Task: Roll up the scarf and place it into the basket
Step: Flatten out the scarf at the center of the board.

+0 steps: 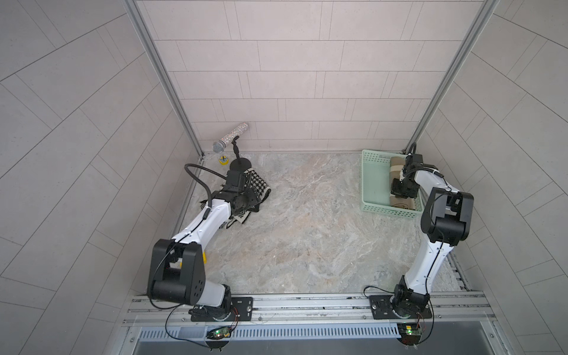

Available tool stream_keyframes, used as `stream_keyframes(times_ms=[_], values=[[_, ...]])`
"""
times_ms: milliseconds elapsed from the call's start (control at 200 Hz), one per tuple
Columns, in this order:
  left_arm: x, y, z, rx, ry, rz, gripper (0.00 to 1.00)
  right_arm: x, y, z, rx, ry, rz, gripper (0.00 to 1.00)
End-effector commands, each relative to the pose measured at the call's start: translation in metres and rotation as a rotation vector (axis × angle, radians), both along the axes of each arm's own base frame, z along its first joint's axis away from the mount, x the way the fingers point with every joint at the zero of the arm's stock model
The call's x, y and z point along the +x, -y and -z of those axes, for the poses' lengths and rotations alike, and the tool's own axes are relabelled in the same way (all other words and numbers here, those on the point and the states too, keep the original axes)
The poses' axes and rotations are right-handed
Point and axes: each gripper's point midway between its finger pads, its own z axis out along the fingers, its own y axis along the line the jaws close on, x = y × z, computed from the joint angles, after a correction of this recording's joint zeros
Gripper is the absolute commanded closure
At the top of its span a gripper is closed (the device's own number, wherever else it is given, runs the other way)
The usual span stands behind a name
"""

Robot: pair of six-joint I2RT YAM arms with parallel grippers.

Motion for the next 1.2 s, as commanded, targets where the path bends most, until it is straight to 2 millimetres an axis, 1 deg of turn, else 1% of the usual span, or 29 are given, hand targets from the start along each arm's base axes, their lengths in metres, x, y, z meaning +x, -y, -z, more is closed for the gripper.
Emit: stream_keyframes(times_ms=[0,50,185,245,290,345,385,430,480,560,575,601,636,671,711,761,831,861,901,936,1016,1081,1146,1196], values=[[0.009,-0.018,0.019,0.089,-0.07,-0.039,0.14,-0.003,0.01,-0.015,-0.036,0.008,0.037,0.86],[0.018,-0.021,0.027,0.106,-0.094,-0.048,0.14,0.001,0.002,-0.021,-0.009,0.042,0.02,0.81],[0.039,-0.022,0.051,0.13,-0.175,-0.024,0.14,0.005,-0.023,-0.045,0.027,0.138,-0.017,0.7],[0.044,-0.017,0.063,0.113,-0.205,-0.01,0.14,0.004,-0.037,-0.053,0.04,0.173,-0.036,0.65],[0.046,-0.01,0.072,0.081,-0.218,0.007,0.19,0.002,-0.047,-0.059,0.042,0.189,-0.05,0.64],[0.047,0.001,0.08,0.028,-0.225,0.028,0.35,-0.002,-0.061,-0.064,0.052,0.204,-0.073,0.63],[0.045,0.011,0.085,-0.01,-0.225,0.044,0.45,-0.003,-0.075,-0.069,0.065,0.219,-0.101,0.61],[0.041,0.022,0.089,-0.043,-0.225,0.06,0.48,-0.005,-0.092,-0.073,0.067,0.231,-0.136,0.6],[0.035,0.035,0.093,-0.064,-0.229,0.086,0.56,-0.007,-0.112,-0.077,0.064,0.24,-0.182,0.57],[0.022,0.058,0.102,-0.086,-0.251,0.135,0.58,-0.008,-0.143,-0.08,0.066,0.255,-0.239,0.54],[0.019,0.064,0.105,-0.09,-0.257,0.148,0.59,-0.008,-0.149,-0.08,0.076,0.258,-0.25,0.54],[0.014,0.075,0.108,-0.102,-0.267,0.17,0.64,-0.007,-0.16,-0.08,0.096,0.266,-0.267,0.54],[0.007,0.091,0.112,-0.127,-0.271,0.203,0.67,-0.006,-0.175,-0.079,0.126,0.278,-0.284,0.54],[0.0,0.11,0.115,-0.157,-0.27,0.242,0.68,-0.005,-0.192,-0.077,0.157,0.291,-0.312,0.53],[-0.014,0.132,0.119,-0.185,-0.286,0.29,0.68,-0.004,-0.211,-0.075,0.185,0.304,-0.344,0.52],[-0.029,0.159,0.121,-0.211,-0.292,0.362,0.68,-0.003,-0.233,-0.072,0.2,0.307,-0.386,0.5],[-0.051,0.193,0.116,-0.254,-0.301,0.46,0.68,-0.002,-0.259,-0.064,0.217,0.294,-0.439,0.47],[-0.059,0.206,0.111,-0.279,-0.296,0.497,0.66,-0.003,-0.271,-0.06,0.224,0.282,-0.464,0.46],[-0.066,0.218,0.101,-0.312,-0.286,0.535,0.62,-0.005,-0.282,-0.055,0.227,0.267,-0.488,0.45],[-0.071,0.224,0.091,-0.337,-0.276,0.554,0.58,-0.007,-0.289,-0.051,0.22,0.253,-0.504,0.44],[-0.071,0.226,0.061,-0.372,-0.218,0.564,0.45,-0.016,-0.293,-0.043,0.184,0.232,-0.511,0.39],[-0.068,0.221,0.033,-0.342,-0.154,0.574,0.39,-0.025,-0.289,-0.037,0.161,0.214,-0.49,0.39],[-0.066,0.211,0.012,-0.279,-0.117,0.581,0.37,-0.038,-0.28,-0.032,0.138,0.186,-0.459,0.37],[-0.066,0.204,0.002,-0.239,-0.104,0.58,0.37,-0.049,-0.275,-0.029,0.134,0.175,-0.44,0.34]])
